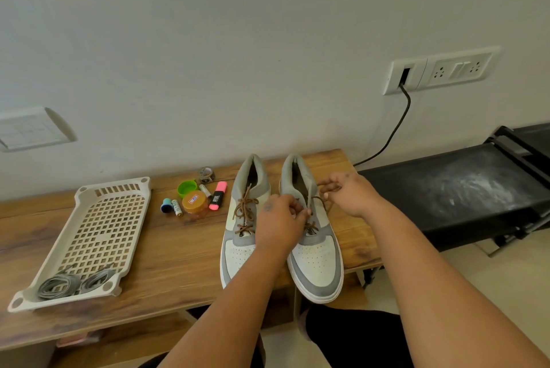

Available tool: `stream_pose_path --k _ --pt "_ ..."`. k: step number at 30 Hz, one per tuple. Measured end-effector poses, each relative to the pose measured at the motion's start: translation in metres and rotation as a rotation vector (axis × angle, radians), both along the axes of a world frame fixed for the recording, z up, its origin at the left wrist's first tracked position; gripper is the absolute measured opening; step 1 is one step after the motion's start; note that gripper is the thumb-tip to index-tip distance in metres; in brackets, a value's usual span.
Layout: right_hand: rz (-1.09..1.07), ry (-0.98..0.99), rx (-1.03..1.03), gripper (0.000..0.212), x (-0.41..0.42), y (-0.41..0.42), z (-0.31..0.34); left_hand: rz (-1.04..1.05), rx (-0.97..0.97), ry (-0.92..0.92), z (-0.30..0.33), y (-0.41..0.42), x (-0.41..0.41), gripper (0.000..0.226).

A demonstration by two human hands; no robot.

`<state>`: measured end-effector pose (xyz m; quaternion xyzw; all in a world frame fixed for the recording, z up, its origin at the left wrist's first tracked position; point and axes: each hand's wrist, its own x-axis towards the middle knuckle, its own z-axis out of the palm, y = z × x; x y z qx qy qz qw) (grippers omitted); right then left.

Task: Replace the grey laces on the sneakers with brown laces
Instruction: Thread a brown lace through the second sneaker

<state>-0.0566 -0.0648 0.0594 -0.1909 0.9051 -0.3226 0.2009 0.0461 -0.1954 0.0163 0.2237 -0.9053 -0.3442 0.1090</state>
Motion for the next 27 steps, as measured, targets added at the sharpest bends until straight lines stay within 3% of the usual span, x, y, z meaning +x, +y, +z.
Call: stream_pose_path --k 2,6,16,18,22,27 --pt "0.031 -0.030 -0.042 0.041 0.005 -0.004 0.000 0.111 0.242 0.000 0.000 0.003 -0.003 0.028" --pt "0.114 -0.013 -0.022 0.044 0.012 -0.008 0.002 0.224 0.514 -0.068 -0.001 0.004 -0.011 0.038" --pt "0.077 0.035 -0.018 0.033 0.018 -0.011 0.006 0.265 1.156 0.050 -0.002 0.008 -0.003 0.010" --pt "0.071 0.027 -0.014 0.032 0.018 -0.011 0.007 0.281 1.179 0.062 -0.001 0.005 0.000 0.013" --pt "0.074 0.019 -0.019 0.032 0.018 -0.011 0.008 0.238 0.871 0.004 -0.008 0.004 -0.006 0.034" --pt "0.077 0.024 -0.015 0.031 0.019 -0.011 0.008 0.157 1.028 0.054 -0.004 0.002 -0.006 0.024"
